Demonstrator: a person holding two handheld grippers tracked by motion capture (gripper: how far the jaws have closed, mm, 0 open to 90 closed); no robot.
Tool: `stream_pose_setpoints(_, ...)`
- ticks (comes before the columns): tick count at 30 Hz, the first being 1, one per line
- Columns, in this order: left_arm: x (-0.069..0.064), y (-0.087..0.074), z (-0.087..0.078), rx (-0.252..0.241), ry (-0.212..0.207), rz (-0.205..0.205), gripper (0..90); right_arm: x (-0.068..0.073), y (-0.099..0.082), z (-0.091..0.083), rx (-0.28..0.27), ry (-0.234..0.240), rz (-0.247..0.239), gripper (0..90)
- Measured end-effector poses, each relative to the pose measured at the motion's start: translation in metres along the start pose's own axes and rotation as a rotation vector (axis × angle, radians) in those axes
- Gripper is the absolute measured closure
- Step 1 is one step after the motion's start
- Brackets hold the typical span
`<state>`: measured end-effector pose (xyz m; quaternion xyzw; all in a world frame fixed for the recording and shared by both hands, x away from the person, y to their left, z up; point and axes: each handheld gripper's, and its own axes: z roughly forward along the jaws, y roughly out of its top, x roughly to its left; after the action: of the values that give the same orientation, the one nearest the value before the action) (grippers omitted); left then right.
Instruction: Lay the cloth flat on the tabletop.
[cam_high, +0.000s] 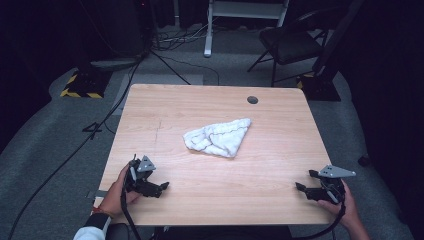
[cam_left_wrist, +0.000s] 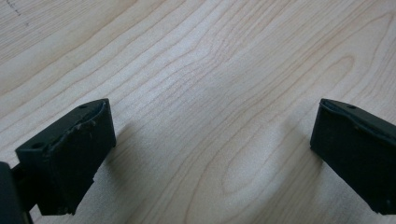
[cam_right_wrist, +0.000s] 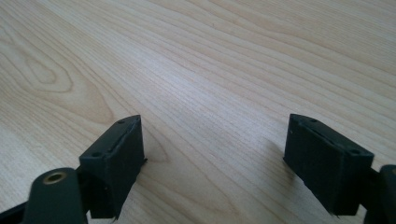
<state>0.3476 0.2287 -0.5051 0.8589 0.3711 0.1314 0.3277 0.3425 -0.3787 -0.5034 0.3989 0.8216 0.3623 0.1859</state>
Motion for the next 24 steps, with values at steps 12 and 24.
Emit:
stream_pose_setpoints(12, -0.007, 0.012, 0.009, 0.012, -0.047, 0.056, 1.1, -0.002, 0.007, 0.006, 0.020, 0.011, 0.003, 18.6)
stream_pose_setpoints(24, -0.014, 0.047, 0.031, 0.018, -0.085, 0.128, 16.5, -0.002, 0.055, 0.025, 0.050, 0.040, -0.066, 29.9)
